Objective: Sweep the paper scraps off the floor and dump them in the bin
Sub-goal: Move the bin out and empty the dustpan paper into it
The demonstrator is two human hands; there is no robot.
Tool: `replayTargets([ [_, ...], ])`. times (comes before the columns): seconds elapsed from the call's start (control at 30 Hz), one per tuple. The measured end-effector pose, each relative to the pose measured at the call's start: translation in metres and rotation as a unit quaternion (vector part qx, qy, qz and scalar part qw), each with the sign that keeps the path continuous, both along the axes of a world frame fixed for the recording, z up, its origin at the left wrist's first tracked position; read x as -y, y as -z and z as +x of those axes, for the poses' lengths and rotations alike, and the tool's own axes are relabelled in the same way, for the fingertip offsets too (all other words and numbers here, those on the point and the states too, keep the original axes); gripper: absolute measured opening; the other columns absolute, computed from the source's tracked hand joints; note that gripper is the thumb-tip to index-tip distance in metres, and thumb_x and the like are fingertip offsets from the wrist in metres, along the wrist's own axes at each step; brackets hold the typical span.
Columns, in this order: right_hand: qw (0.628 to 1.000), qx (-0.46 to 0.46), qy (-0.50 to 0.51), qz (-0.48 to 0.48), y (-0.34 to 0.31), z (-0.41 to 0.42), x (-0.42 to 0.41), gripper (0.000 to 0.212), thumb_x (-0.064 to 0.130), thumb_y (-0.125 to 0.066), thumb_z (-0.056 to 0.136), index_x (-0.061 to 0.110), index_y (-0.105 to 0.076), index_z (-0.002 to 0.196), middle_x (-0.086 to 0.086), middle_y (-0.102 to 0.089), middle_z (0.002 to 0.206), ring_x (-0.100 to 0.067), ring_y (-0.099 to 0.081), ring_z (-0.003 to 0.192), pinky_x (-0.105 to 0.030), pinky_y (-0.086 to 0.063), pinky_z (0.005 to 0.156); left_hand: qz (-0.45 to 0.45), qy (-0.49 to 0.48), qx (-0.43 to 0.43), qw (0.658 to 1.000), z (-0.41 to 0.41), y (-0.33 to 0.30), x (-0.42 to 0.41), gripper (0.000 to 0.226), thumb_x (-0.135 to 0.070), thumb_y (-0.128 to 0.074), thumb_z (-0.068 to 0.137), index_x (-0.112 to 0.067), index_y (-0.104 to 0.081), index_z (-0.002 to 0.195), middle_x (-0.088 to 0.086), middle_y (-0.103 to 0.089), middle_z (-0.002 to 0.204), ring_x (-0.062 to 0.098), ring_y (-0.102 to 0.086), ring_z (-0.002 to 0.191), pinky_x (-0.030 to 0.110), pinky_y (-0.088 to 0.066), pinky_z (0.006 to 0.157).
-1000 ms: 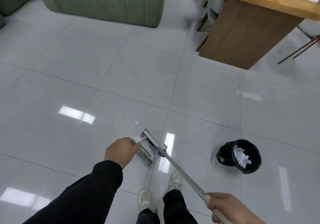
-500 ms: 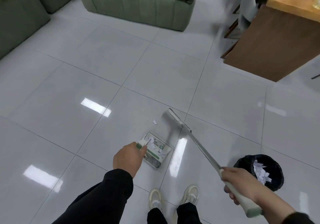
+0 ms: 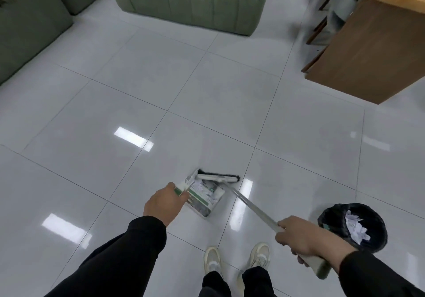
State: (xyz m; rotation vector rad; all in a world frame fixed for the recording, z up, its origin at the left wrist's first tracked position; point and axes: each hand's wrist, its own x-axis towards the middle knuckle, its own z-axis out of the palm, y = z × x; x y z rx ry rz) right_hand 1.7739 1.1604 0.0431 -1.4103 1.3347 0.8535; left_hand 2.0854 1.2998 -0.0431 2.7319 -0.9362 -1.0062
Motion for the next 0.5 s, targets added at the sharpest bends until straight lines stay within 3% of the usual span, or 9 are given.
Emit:
replayTargets([
  [0.07,0.999,0.026,0.038,0.029,-0.022,-0.024,-0.003,0.006,0.014,-0.052,0.082,0.008,-0.053,0.082,-0.015,-0.051,0.064,-0.022,-0.048,0.042,-0.024,-0.042,0.044,0.018,-0.031,-0.075,0.997,0.009,0.002,0.0,0.042,-0.057,-0.056,0.094,-0.014,-0.057,0.094,-0.002,-0.061,0.078,0.019,-0.059,0.063,0.028,-0.047,0.058],
  [0.13,0.997,0.025,0.063,0.025,-0.052,-0.055,-0.017,0.021,0.016,-0.053,0.084,-0.003,-0.057,0.089,-0.014,-0.058,0.066,-0.023,-0.053,0.049,-0.024,-0.042,0.046,0.009,-0.104,-0.206,0.973,0.006,-0.004,0.003,0.04,-0.049,-0.062,0.093,-0.009,-0.062,0.1,0.005,-0.061,0.075,0.021,-0.053,0.052,0.025,-0.043,0.051],
  [0.2,0.996,0.034,0.078,-0.002,-0.061,-0.083,-0.037,0.037,0.028,-0.059,0.081,-0.004,-0.065,0.1,-0.01,-0.065,0.078,-0.022,-0.066,0.067,-0.019,-0.046,0.059,0.015,-0.131,-0.291,0.947,0.002,-0.007,0.001,0.04,-0.044,-0.069,0.089,-0.006,-0.063,0.1,0.009,-0.059,0.07,0.02,-0.045,0.045,0.024,-0.036,0.047],
  [0.27,0.995,0.065,0.079,-0.021,-0.056,-0.101,-0.057,0.026,0.031,-0.064,0.089,0.009,-0.073,0.101,-0.004,-0.071,0.095,-0.008,-0.069,0.092,-0.006,-0.042,0.073,0.017,-0.133,-0.332,0.934,-0.001,-0.007,-0.007,0.046,-0.045,-0.077,0.082,-0.004,-0.059,0.09,0.007,-0.053,0.061,0.018,-0.04,0.042,0.024,-0.032,0.046],
  [0.3,0.99,0.074,0.116,-0.027,-0.063,-0.116,-0.072,0.02,0.028,-0.062,0.095,0.012,-0.074,0.094,0.0,-0.071,0.091,0.002,-0.067,0.085,-0.002,-0.04,0.071,0.016,-0.125,-0.345,0.93,-0.014,-0.011,-0.006,0.05,-0.048,-0.08,0.081,-0.005,-0.057,0.087,0.005,-0.049,0.058,0.017,-0.038,0.043,0.024,-0.031,0.046],
  [0.37,0.985,0.082,0.15,-0.028,-0.058,-0.121,-0.085,0.024,0.023,-0.062,0.096,0.013,-0.067,0.075,0.003,-0.062,0.073,0.004,-0.059,0.063,-0.004,-0.039,0.064,0.005,-0.154,-0.353,0.923,-0.025,-0.01,-0.015,0.059,-0.061,-0.078,0.081,-0.007,-0.053,0.083,0.003,-0.042,0.057,0.016,-0.034,0.044,0.024,-0.03,0.046],
  [0.5,0.965,0.096,0.24,-0.039,-0.065,-0.159,-0.127,0.038,0.033,-0.064,0.094,0.028,-0.055,0.057,0.009,-0.051,0.062,-0.004,-0.05,0.06,-0.015,-0.039,0.063,-0.019,-0.183,-0.313,0.932,-0.082,-0.018,-0.021,0.071,-0.082,-0.05,0.086,-0.011,-0.047,0.078,0.002,-0.036,0.059,0.014,-0.026,0.045,0.024,-0.023,0.045],
])
